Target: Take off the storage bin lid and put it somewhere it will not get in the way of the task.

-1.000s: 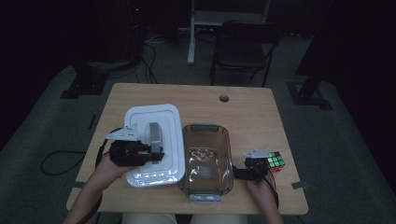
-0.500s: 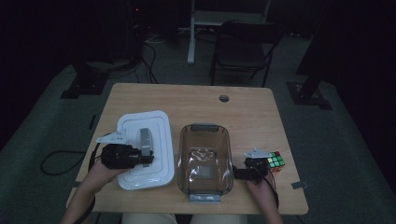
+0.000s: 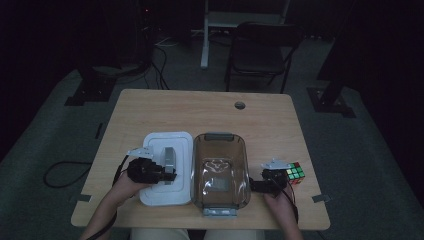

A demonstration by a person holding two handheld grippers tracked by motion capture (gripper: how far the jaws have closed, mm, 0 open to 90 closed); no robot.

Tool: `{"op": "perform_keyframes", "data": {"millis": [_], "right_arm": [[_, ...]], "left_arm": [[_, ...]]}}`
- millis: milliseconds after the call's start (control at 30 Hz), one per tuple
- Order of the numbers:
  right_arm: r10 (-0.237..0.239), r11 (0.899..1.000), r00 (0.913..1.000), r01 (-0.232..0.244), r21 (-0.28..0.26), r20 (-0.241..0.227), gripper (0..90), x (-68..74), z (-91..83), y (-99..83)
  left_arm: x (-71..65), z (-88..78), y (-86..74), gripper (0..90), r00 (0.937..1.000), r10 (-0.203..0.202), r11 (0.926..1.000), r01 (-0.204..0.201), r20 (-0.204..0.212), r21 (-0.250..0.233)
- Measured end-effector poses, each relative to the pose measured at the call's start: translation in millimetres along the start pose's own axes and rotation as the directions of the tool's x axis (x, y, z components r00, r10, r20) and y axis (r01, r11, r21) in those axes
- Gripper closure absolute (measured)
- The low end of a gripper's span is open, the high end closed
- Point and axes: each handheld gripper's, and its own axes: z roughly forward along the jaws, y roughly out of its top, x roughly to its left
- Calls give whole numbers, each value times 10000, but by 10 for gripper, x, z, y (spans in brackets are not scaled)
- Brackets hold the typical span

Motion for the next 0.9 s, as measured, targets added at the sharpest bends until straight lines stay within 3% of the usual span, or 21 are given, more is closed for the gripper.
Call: {"op": "perform_keyframes", "data": {"millis": [467, 700, 767, 900], "right_arm": [[0, 10000, 10000, 0, -1, 1, 137, 0, 0, 0], [3, 10000, 10000, -3, 0, 3, 137, 0, 0, 0], [1, 10000, 10000, -1, -1, 2, 137, 0, 0, 0], [0, 10000, 10000, 0, -1, 1, 137, 0, 0, 0]], "left_arm": [[257, 240, -129, 720, 9968, -704, 9966, 686, 369, 457], [321, 339, -185, 695, 9960, -882, 9930, 868, 134, 805], [326, 355, -206, 692, 9950, -988, 9930, 975, 168, 668], [311, 331, -204, 571, 9958, -905, 9947, 910, -124, 475]]}}
